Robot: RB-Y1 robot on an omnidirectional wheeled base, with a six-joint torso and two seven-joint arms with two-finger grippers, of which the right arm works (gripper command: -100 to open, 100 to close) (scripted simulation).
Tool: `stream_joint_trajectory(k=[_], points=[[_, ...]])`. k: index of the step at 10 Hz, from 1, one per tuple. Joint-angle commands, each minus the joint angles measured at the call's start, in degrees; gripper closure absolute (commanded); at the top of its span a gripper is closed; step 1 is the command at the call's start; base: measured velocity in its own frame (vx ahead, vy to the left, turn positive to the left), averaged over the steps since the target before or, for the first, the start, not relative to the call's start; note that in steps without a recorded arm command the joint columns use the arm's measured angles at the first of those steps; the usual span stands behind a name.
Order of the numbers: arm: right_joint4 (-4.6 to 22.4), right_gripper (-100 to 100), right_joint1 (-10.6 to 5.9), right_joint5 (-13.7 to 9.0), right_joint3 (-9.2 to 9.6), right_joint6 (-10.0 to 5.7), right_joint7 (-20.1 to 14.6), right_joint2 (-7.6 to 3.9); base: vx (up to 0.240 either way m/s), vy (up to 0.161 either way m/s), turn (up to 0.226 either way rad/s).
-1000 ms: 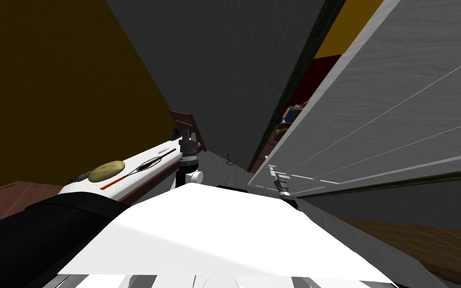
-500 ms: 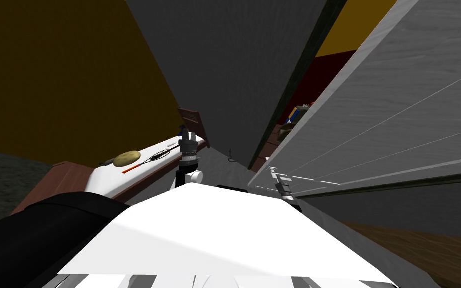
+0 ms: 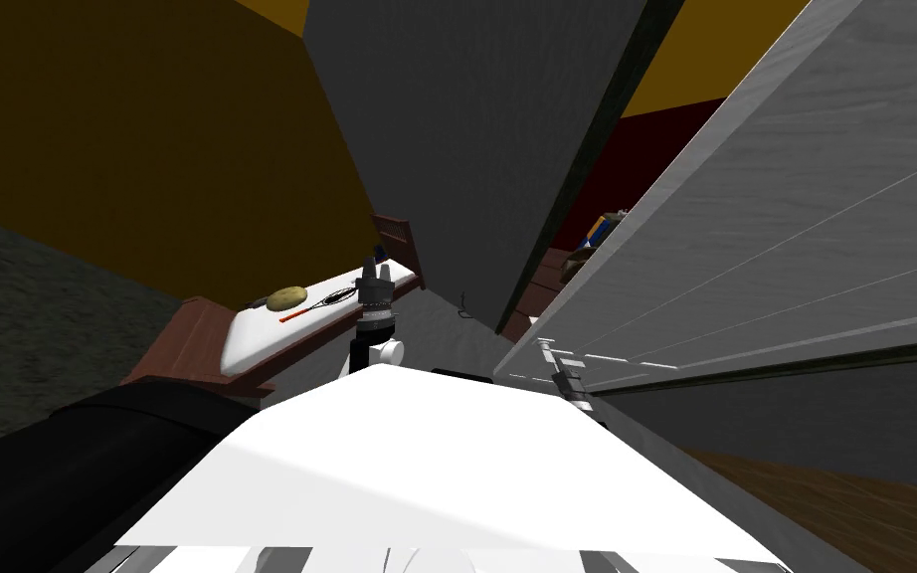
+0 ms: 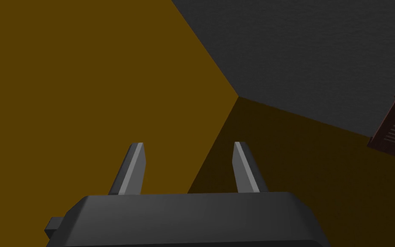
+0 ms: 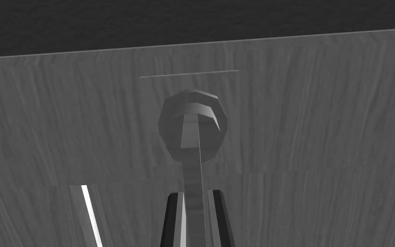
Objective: Pull the door open
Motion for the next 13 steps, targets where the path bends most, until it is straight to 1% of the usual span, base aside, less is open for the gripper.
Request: stream_joint_trajectory(k=[1,2,3,4,5,7,8,9,10,11,13], points=[[1.1,100,0.33,0.0,0.22,-1.84,-0.3,-0.32,-0.154,-0.045,0.116],[0.7,100,0.13,0.0,0.18,-0.96,-0.2,-0.14,-0.065,-0.015,0.018],[-0.7,100,-0.01,-0.4,0.94,0.48,0.7,0.32,-0.168,-0.067,0.093],[-1.1,100,-0.06,-0.5,1.08,0.83,0.9,0.41,-0.221,-0.082,0.104],[-2.2,100,-0.21,-0.8,1.56,1.98,1.6,0.70,-0.192,-0.048,0.092],[-3.9,100,-0.43,-1.4,2.29,3.75,2.6,1.14,-0.222,-0.049,0.073],[-5.3,100,-0.62,-1.8,2.90,5.19,3.4,1.51,-0.293,-0.095,0.111],[-5.3,100,-0.62,-1.8,2.90,5.19,3.4,1.51,-0.204,-0.076,0.057],[-6.3,100,-0.74,-2.1,3.31,6.18,4.0,1.76,-0.131,-0.058,0.043],[-7.7,100,-0.93,-2.5,3.92,7.65,4.8,2.13,-0.158,-0.107,0.119],[-7.7,100,-0.93,-2.5,3.92,7.65,4.8,2.13,-0.102,-0.043,0.032]])
